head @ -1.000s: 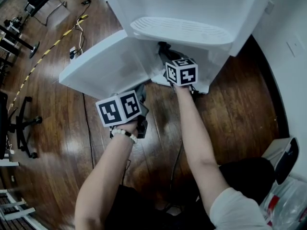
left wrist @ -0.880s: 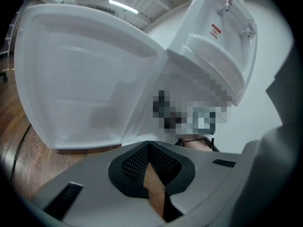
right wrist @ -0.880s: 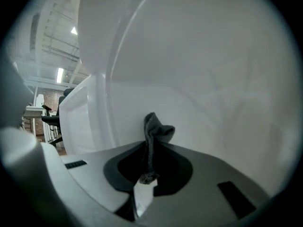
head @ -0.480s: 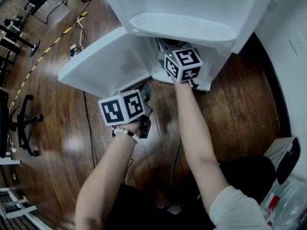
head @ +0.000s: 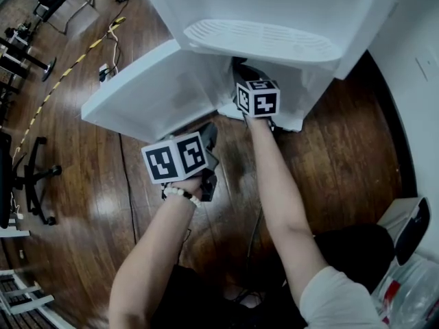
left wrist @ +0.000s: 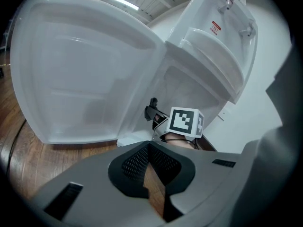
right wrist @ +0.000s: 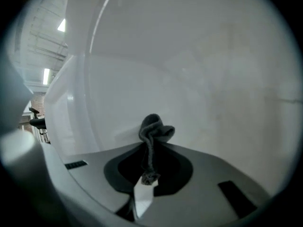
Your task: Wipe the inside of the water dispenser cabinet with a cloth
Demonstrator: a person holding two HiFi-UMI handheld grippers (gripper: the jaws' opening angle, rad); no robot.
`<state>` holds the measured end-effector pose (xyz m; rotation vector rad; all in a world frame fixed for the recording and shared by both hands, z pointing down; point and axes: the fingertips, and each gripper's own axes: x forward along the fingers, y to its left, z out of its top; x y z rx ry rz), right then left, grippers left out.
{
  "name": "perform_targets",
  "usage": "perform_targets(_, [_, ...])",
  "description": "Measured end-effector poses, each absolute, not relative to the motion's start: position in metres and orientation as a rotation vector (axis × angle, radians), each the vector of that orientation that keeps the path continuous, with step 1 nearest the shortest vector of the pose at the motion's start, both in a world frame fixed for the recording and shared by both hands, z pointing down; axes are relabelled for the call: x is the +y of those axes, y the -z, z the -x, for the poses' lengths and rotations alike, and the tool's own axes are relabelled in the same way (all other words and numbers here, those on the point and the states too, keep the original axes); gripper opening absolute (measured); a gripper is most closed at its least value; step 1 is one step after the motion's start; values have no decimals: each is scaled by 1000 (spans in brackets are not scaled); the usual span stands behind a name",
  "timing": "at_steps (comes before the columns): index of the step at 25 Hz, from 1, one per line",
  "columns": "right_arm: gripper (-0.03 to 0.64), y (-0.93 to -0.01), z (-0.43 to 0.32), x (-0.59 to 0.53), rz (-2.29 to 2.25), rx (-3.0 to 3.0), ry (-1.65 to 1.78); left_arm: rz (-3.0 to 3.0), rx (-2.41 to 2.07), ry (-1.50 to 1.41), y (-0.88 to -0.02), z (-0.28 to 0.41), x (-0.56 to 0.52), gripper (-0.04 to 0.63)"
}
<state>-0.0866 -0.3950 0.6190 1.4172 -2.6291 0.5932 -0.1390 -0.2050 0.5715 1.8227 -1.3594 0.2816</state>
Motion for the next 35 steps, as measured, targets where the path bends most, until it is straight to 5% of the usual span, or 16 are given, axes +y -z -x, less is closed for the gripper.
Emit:
perform_targets(14, [35,-698,95,-412,-1282,-2289,-483,-1801,-1312,-323,-588,135,-200,-8])
perform_targets(35, [34,-533,81,-435,-1681,-2744,-171,-1790,-1307,-267,-580,143,-196,-8])
